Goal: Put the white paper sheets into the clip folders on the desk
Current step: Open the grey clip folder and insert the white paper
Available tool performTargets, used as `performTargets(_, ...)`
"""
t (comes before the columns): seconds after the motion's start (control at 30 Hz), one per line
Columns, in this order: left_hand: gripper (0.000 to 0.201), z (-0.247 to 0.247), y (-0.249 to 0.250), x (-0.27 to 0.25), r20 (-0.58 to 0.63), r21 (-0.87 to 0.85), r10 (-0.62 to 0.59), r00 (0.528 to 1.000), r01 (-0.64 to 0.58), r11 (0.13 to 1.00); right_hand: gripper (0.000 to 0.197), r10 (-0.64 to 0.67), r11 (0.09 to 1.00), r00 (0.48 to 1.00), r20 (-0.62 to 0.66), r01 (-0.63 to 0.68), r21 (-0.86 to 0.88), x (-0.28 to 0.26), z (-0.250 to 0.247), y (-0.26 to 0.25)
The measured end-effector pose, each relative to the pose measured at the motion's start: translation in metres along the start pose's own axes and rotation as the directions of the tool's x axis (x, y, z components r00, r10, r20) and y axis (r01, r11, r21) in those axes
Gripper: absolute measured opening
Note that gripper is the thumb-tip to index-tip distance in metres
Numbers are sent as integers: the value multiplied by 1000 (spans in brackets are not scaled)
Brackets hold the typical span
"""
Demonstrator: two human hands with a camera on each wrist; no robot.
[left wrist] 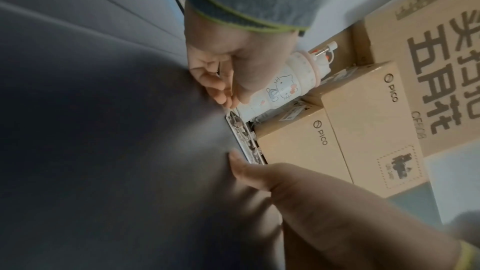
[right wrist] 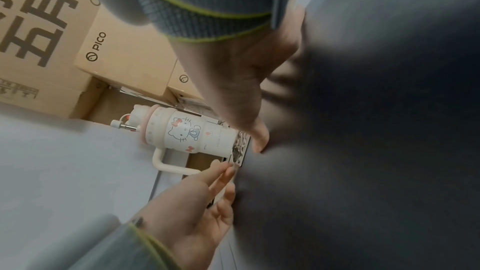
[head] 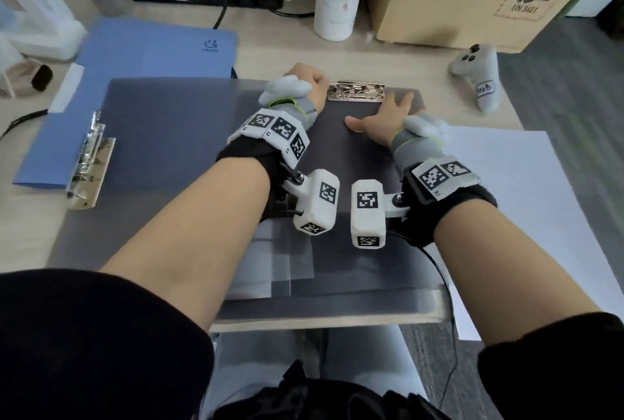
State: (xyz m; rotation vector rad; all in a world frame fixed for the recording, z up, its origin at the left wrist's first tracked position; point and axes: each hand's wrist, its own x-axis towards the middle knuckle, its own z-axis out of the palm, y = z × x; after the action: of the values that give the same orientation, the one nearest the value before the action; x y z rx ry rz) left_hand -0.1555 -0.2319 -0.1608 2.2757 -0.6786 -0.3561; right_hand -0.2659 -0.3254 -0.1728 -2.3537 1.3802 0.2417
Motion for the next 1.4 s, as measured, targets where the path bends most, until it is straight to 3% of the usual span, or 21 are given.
performTargets(0.07,29,3,3,5,-35,-58,-29,999,27,998,123,-8,999,1000,13,8,34,1,3,0)
performTargets(0.27,8,5,0,14,-72,-160,-88,994,76,984,109,-3,1000,999,40,3,-1,-5,2,3)
performTargets(0.37,14,4,-1,18,-87,-158,-104,991,89,983,109,-13,1000,999,42,12,12,-3,2,1)
performTargets(0.6,35,5,2,16,-73,-64,15,997,-20,998,106,-22,1000,999,33,21,15,-8,0,1)
performTargets(0.77,33,1,-1,15,-27,-191,32,999,-36,981,110,-28,999,999,29,29,-15,-6,5,1)
performTargets(0.97,15,1,23,8,-106,-230,237,966,-255,939,110,-25,1000,999,32,25,-4,-6,4,2)
performTargets(1.07,9,3,35,8,-12,-262,331,943,-323,910,110,-39,999,998,43,39,20,-7,2,3)
performTargets(1.2,36,8,43,6,262,-215,401,878,-352,911,107,-74,994,996,54,69,86,-9,-3,7)
performTargets(1.3,39,13,50,7,369,-119,371,853,-352,928,104,-121,985,991,51,114,132,-12,-6,9)
performTargets(1.4,46,23,60,3,506,-91,278,816,-270,958,99,-152,967,987,59,136,214,-13,-9,16)
